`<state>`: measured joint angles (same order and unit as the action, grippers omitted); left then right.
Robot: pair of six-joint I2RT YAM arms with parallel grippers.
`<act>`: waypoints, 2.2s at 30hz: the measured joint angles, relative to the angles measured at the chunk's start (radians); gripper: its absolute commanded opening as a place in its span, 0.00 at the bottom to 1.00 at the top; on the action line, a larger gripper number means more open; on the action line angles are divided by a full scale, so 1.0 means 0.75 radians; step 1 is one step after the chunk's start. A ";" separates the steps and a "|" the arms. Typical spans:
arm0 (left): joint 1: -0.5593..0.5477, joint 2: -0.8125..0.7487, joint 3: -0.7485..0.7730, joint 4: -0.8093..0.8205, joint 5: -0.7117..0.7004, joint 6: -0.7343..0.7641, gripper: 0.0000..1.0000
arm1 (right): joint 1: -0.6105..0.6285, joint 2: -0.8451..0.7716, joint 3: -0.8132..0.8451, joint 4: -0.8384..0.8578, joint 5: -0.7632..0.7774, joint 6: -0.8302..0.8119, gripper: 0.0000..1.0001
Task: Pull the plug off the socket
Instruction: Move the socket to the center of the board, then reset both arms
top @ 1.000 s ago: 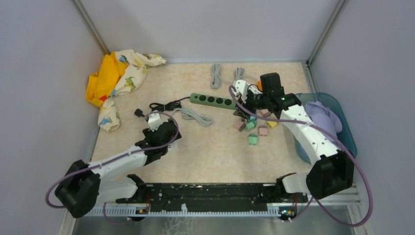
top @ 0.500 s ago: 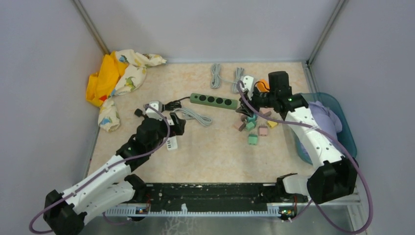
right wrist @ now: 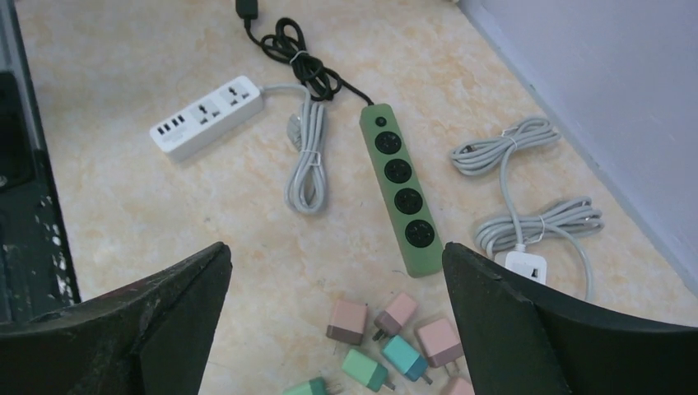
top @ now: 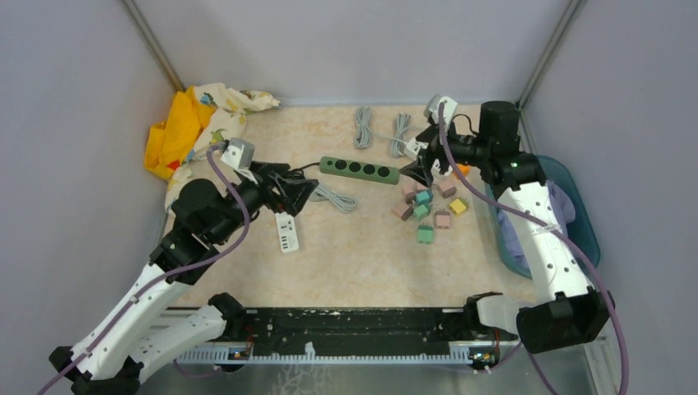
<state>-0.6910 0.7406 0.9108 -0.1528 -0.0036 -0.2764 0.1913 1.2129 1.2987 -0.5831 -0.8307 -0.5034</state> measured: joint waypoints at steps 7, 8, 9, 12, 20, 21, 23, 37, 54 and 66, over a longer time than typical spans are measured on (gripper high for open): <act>0.000 0.079 0.206 -0.029 0.154 -0.047 1.00 | -0.022 -0.132 0.078 0.053 0.115 0.452 0.99; 0.000 0.084 0.225 -0.033 0.167 -0.056 1.00 | -0.023 -0.144 0.102 0.051 0.134 0.487 0.99; 0.000 0.085 0.237 -0.037 0.177 -0.060 1.00 | -0.023 -0.163 0.140 0.048 0.159 0.527 0.99; 0.000 0.085 0.271 -0.045 0.207 -0.087 1.00 | -0.023 -0.220 0.202 0.043 0.208 0.591 0.99; 0.000 0.085 0.295 -0.051 0.241 -0.108 1.00 | -0.023 -0.275 0.290 -0.017 0.438 0.741 0.99; 0.000 0.085 0.295 -0.054 0.241 -0.104 1.00 | -0.023 -0.270 0.296 -0.025 0.454 0.754 0.99; 0.000 0.085 0.295 -0.056 0.241 -0.095 1.00 | -0.023 -0.266 0.296 -0.038 0.470 0.776 0.99; 0.000 0.102 0.254 -0.056 0.238 -0.034 1.00 | -0.023 -0.264 0.296 -0.073 0.507 0.801 0.99; 0.000 0.127 0.216 -0.067 0.186 0.057 1.00 | -0.023 -0.263 0.294 -0.071 0.559 0.777 0.99; 0.000 0.164 0.219 -0.113 0.129 0.127 1.00 | -0.023 -0.232 0.294 -0.076 0.592 0.755 0.99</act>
<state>-0.6910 0.8635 1.0752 -0.2379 0.0929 -0.1810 0.1741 1.0386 1.5192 -0.6399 -0.3870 0.0631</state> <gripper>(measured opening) 0.998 0.988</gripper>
